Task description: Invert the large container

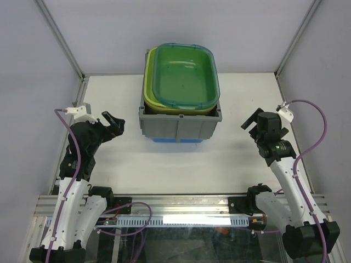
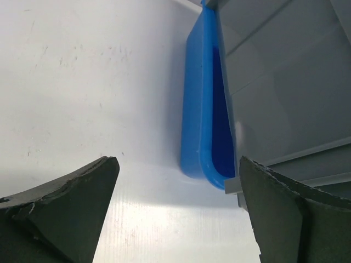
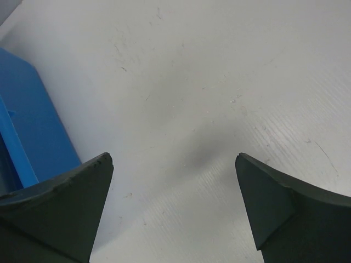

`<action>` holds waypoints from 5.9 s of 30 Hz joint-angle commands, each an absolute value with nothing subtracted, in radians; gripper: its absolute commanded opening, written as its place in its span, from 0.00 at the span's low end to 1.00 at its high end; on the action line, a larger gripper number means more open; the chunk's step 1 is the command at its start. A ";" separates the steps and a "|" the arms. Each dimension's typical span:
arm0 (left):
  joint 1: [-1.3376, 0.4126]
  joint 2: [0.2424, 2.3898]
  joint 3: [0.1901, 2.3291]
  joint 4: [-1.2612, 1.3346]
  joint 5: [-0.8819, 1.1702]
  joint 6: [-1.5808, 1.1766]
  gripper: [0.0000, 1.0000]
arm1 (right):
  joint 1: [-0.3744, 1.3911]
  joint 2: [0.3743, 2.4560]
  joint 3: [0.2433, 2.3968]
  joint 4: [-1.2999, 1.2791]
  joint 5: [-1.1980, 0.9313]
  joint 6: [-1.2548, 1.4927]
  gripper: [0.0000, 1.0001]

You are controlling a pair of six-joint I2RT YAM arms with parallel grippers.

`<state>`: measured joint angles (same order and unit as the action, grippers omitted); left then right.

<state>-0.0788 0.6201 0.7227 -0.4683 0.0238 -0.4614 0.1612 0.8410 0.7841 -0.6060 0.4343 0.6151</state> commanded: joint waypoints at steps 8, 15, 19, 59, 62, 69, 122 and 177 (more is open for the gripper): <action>-0.080 0.589 0.777 -0.497 0.092 -0.413 0.99 | 0.158 0.769 0.731 -0.575 0.467 0.704 0.99; -0.081 0.486 0.761 -0.509 0.276 -0.455 0.99 | 0.157 0.741 0.682 -0.548 0.323 0.703 0.99; -0.080 0.443 0.755 -0.508 0.324 -0.543 0.99 | 0.159 0.758 0.703 -0.624 0.246 0.720 0.99; -0.080 0.589 1.261 -0.675 0.523 -0.482 0.99 | 0.091 1.360 0.964 -0.275 -0.222 0.797 0.99; -0.080 0.630 1.305 -0.678 0.556 -0.497 0.99 | 0.144 1.463 0.949 -0.190 -0.282 0.844 0.99; -0.080 0.644 1.353 -0.674 0.514 -0.498 0.99 | 0.379 1.638 1.004 -0.080 -0.314 0.945 0.99; -0.472 1.420 1.876 -0.896 -0.151 0.120 0.99 | 0.589 1.056 0.911 -0.573 0.283 0.781 0.98; -0.711 1.585 2.248 -0.789 -0.301 0.337 0.00 | 0.589 1.013 0.844 -0.600 0.263 0.828 0.98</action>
<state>-0.6628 1.6230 2.1578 -0.9836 -0.2169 0.2401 0.5835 1.0538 0.8398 -0.6106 0.2481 0.8085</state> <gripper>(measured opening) 0.105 0.979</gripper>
